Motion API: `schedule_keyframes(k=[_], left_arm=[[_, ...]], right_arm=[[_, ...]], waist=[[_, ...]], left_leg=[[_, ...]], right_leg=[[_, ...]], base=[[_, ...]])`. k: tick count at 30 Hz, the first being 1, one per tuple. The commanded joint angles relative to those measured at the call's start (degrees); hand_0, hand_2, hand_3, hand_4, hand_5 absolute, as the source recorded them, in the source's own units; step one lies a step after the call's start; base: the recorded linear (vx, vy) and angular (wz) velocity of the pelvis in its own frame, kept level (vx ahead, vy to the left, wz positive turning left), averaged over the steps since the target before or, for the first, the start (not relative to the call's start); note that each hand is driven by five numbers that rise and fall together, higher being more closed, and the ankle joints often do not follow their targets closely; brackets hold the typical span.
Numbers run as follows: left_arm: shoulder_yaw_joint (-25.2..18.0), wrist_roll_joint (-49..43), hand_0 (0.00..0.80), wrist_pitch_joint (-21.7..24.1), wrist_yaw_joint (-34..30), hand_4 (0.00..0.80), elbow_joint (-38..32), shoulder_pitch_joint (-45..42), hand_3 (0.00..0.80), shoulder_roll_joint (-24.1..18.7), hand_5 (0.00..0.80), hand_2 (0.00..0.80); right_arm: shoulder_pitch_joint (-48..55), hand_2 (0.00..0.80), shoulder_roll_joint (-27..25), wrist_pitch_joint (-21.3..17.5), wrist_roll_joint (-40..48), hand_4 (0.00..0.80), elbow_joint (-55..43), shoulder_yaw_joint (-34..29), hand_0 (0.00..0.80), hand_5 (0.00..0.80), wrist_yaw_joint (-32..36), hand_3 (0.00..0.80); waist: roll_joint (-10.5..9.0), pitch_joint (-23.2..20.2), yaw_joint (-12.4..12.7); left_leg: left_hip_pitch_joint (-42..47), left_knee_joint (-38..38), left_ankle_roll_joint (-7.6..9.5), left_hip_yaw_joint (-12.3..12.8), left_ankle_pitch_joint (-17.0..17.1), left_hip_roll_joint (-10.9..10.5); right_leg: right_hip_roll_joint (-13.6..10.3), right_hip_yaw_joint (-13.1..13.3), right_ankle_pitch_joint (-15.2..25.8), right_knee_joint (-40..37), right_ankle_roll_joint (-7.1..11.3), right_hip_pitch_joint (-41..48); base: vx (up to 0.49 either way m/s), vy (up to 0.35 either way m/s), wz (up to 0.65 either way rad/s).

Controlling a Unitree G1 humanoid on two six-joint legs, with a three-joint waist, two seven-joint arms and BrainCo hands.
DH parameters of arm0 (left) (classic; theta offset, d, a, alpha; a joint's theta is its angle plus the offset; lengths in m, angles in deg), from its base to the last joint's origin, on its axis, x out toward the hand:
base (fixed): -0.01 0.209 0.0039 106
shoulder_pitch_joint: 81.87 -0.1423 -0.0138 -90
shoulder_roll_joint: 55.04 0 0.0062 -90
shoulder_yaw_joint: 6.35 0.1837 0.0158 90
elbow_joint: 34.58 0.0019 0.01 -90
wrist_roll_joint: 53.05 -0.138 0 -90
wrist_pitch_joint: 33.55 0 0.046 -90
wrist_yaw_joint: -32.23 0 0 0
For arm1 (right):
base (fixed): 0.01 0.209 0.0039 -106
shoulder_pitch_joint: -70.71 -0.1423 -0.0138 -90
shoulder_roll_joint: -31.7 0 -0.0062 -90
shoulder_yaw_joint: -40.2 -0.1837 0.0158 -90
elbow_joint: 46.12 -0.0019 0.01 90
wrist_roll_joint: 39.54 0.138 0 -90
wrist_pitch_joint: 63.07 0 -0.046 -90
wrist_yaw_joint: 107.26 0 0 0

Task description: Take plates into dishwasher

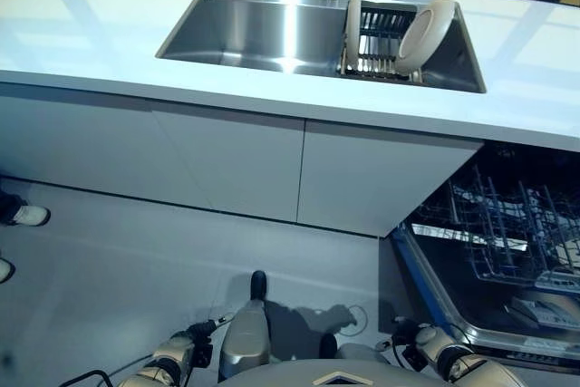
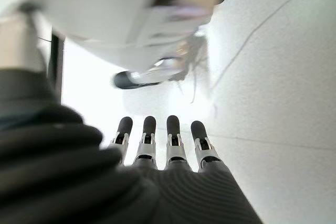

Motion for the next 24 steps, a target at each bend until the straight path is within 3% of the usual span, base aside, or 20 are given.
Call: schedule_keyframes(k=[1, 2, 3, 6, 14, 18, 19, 21, 24], left_arm=[[-0.3, -1.2, 0.0, 2.5, -1.2, 0.0, -0.2, -2.8, 0.0, 0.1, 0.0, 0.0], [-0.3, -1.4, 0.0, 2.6, -1.2, 0.0, -0.2, -2.7, 0.0, 0.1, 0.0, 0.0], [0.1, -2.4, 0.0, 3.2, -0.8, 0.0, -0.6, -2.2, 0.0, -0.6, 0.0, 0.0], [1.7, -3.7, 0.0, 2.0, -1.9, 0.0, -1.2, -0.9, 0.0, -1.6, 0.0, 0.0], [2.3, -5.4, 0.0, -0.6, -1.8, 0.0, 0.1, 0.6, 0.0, -2.1, 0.0, 0.0], [2.8, -7.7, 0.0, -1.3, -1.2, 0.0, 0.1, 1.3, 0.0, -2.3, 0.0, 0.0], [3.5, -8.1, 0.0, -1.5, -0.8, 0.0, 0.0, 1.6, 0.0, -2.4, 0.0, 0.0], [4.3, -8.4, 0.0, -2.5, -0.4, 0.0, -0.5, 1.9, 0.0, -2.5, 0.0, 0.0], [5.4, -8.0, 0.0, -3.9, 0.4, 0.0, -0.8, 2.1, 0.0, -2.3, 0.0, 0.0]], right_arm=[[-0.5, 0.0, -0.4, -1.7, -4.8, 0.0, -0.1, -1.8, 0.0, 0.0, -1.1, 0.0], [-0.5, 0.0, -0.3, -1.7, -4.9, 0.0, -0.1, -1.9, 0.0, 0.0, -1.2, 0.0], [-0.4, 0.0, 0.4, -2.7, -5.1, 0.0, -0.3, -1.9, 0.0, 0.0, -1.4, 0.0], [-0.6, 0.0, 1.1, -2.8, -4.7, 0.0, -1.6, -2.3, 0.0, 0.0, -1.5, 0.0], [-1.3, 0.0, 2.0, -1.5, -0.8, 0.0, -1.6, -1.8, 0.0, 0.0, -1.7, 0.0], [-0.9, 0.0, 2.3, -2.5, 0.5, 0.0, -1.2, -2.9, 0.0, 0.0, -2.6, 0.0], [-0.5, 0.0, 2.4, -3.4, -0.5, 0.0, -1.8, -3.4, 0.0, 0.0, -3.0, 0.0], [0.1, 0.0, 2.1, -4.6, -0.3, 0.0, -2.8, -3.6, 0.0, 0.0, -3.7, 0.0], [0.8, 0.0, 1.4, -5.1, 1.6, 0.0, -4.0, -2.5, 0.0, 0.0, -4.4, 0.0]], waist=[[0.55, -3.7, 0.8], [0.35, -3.8, 0.8], [-0.88, -5.2, 1.3], [-2.06, -6.8, 1.2], [-3.39, -8.5, 1.1], [-4.18, -9.5, 0.8], [-4.03, -9.8, 0.4], [-2.65, -9.6, -1.6], [-1.61, -8.4, -5.1]], left_leg=[[-5.3, 0.9, 3.5, 0.5, 6.8, -1.3], [-5.3, 1.3, 3.69, 0.7, 6.4, -1.5], [-4.5, 2.1, 5.0, 2.1, 4.5, -2.2], [-3.3, 2.9, 6.15, 3.5, 3.2, -3.0], [-4.2, 6.5, 7.61, 4.0, 0.1, -4.0], [-4.3, 6.8, 8.97, 4.4, -1.4, -5.7], [-3.5, 5.9, 9.99, 3.8, -1.9, -6.7], [0.4, 4.0, 11.35, 3.1, -2.8, -7.5], [5.5, 2.1, 11.51, 2.9, -3.9, -7.8]], right_leg=[[-1.2, 0.8, -9.7, 10.1, 2.44, 4.3], [-1.6, 0.6, -9.8, 10.2, 2.72, 4.6], [-3.9, -1.1, -8.7, 9.7, 4.75, 5.8], [-6.5, -2.9, -6.2, 11.2, 6.86, 4.0], [-9.9, -4.6, -1.9, 11.1, 7.93, 1.6], [-13.3, -3.9, 6.3, 14.1, 9.22, 0.4], [-15.0, -2.8, 13.3, 20.4, 9.81, -1.7], [-13.8, 0.2, 15.7, 32.1, 9.28, -9.6], [-9.3, -1.4, 10.6, 32.9, 6.73, -18.5]], base=[[0.289, 0.086, -0.46], [0.294, 0.03, -0.55], [0.278, 0.011, -0.38], [0.269, 0.005, -0.24], [0.161, -0.032, 0.12], [0.114, 0.012, 0.0], [0.131, 0.081, -0.05], [0.215, 0.147, -0.06], [0.278, 0.04, 0.24]])
